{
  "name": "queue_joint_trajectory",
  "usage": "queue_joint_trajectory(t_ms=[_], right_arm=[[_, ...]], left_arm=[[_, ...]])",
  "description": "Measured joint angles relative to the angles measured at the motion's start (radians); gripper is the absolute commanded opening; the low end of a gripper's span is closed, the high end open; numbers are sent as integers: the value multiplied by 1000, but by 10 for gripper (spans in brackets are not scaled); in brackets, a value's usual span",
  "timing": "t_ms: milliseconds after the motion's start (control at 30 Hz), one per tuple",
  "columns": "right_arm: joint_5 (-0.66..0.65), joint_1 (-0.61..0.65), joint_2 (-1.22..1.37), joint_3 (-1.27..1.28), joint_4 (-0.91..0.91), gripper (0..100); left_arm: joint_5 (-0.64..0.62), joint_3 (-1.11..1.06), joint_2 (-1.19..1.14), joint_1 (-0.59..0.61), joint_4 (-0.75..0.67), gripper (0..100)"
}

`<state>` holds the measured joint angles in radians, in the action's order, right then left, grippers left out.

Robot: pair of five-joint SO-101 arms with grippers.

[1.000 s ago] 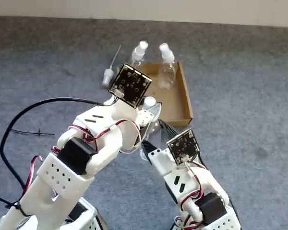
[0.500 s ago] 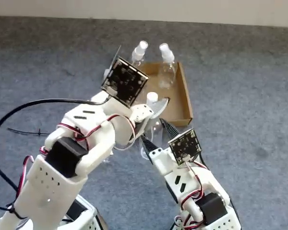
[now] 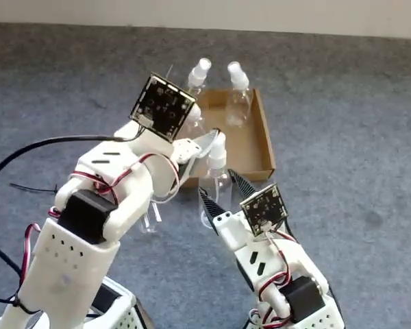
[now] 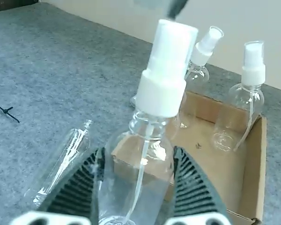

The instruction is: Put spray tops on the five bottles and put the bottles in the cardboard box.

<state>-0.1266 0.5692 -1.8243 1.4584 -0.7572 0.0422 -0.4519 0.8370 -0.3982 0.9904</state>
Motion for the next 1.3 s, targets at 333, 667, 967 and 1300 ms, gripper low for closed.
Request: queue_joint_trajectory(t_ms=[333, 667, 967, 1300], right_arm=[[0, -2, 2, 2, 0, 5], [0, 0, 2, 9, 0, 5], [0, -31, 0, 8, 0, 5], [0, -290, 28, -3, 272, 4]], left_arm=[[-3, -89, 2, -21, -6, 196], [-5, -86, 2, -21, -3, 196], [0, 100, 0, -9, 120, 196], [31, -51, 221, 89, 281, 200]])
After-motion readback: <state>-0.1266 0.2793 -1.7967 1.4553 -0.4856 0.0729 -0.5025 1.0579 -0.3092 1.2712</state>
